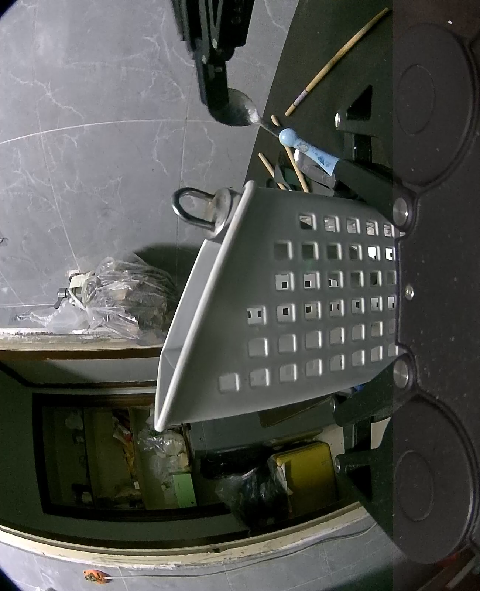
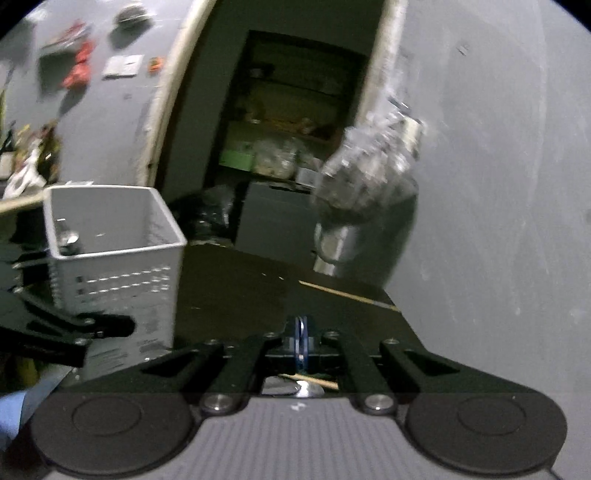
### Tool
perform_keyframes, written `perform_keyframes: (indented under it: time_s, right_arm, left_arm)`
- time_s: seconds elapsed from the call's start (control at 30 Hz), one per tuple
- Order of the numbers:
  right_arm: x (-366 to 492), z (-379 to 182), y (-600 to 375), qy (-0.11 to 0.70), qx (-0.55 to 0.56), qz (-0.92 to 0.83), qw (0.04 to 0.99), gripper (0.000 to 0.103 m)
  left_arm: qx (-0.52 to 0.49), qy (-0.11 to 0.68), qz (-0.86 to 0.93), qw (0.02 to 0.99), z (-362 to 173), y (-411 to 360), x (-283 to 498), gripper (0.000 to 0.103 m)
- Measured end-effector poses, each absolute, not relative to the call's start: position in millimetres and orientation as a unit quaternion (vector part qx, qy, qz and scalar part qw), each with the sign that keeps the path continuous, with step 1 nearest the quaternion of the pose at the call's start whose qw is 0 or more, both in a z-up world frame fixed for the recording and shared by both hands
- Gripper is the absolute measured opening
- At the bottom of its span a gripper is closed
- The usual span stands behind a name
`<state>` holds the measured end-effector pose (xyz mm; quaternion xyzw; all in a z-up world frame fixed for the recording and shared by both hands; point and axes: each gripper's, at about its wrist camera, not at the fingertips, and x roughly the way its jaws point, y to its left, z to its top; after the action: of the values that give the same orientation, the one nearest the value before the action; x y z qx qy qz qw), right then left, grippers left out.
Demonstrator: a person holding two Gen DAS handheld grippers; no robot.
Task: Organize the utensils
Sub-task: 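Lift the blue-handled spoon and carry it toward the caddy with the right gripper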
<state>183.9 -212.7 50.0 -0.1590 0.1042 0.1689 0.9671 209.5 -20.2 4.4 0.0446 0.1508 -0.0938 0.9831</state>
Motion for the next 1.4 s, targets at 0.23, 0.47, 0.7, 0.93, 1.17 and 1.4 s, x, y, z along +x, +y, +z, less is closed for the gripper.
perform_keyframes:
  time_s: [0.23,0.47,0.7,0.93,1.17,1.4]
  right_arm:
    - [166.0,51.6,-182.3,0.072,-0.24,0.198,0.948,0.001]
    - [163.3,56.7,-164.2,0.061,-0.271,0.228,0.933,0.002]
    - [173.6,61.9,-155.5,0.064,-0.274,0.248,0.927,0.002]
    - [179.2,63.3,-163.1,0.073,-0.246,0.26,0.931,0.003]
    - [183.2,60.7,-169.4,0.085,-0.228,0.264,0.933,0.004]
    - [184.7,56.9,-173.7,0.087,-0.212,0.261,0.938,0.003]
  left_arm:
    - [0.043,0.151,-0.093,0.983,4.3,-20.6,209.3,0.077]
    - [0.043,0.151,-0.093,0.983,4.4,-21.0,209.3,0.077]
    - [0.042,0.151,-0.093,0.983,4.3,-20.9,209.6,0.077]
    - [0.042,0.151,-0.092,0.983,4.7,-21.4,209.5,0.077]
    - [0.042,0.151,-0.092,0.983,4.8,-21.4,209.4,0.077]
    - [0.042,0.151,-0.092,0.983,4.7,-21.4,209.3,0.077]
